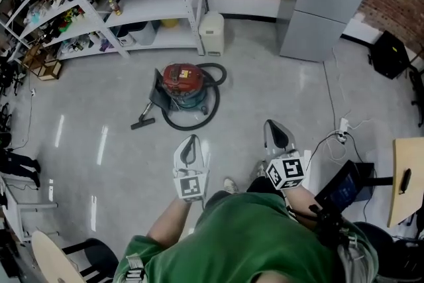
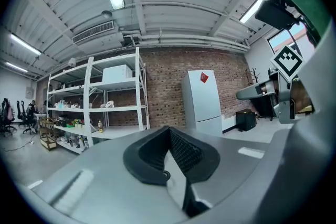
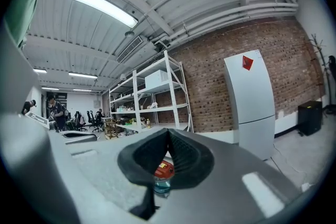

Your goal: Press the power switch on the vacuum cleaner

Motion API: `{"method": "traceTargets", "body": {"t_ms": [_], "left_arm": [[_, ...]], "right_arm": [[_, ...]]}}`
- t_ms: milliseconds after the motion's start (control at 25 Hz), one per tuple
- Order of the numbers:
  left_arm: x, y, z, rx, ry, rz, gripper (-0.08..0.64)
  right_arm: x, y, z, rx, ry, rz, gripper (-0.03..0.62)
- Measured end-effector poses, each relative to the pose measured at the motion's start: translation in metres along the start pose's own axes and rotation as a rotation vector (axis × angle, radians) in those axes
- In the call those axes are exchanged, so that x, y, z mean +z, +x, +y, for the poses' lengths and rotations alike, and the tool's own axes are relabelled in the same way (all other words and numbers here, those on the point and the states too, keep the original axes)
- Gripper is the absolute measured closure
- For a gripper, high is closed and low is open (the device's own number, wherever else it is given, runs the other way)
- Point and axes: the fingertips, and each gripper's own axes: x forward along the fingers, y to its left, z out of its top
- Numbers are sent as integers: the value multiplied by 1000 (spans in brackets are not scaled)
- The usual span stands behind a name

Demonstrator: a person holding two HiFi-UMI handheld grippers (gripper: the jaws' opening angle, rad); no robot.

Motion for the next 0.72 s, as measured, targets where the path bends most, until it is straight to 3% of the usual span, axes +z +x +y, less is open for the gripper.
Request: {"method": "traceTargets", "body": {"t_ms": [400,720], "left_arm": [[8,60,-8,46,17,-2,554],[13,139,-35,92,32,40,554]], "right_arm": [[14,58,-48,52,6,-14,589],[26,116,-119,103,29,-1,589]]}}
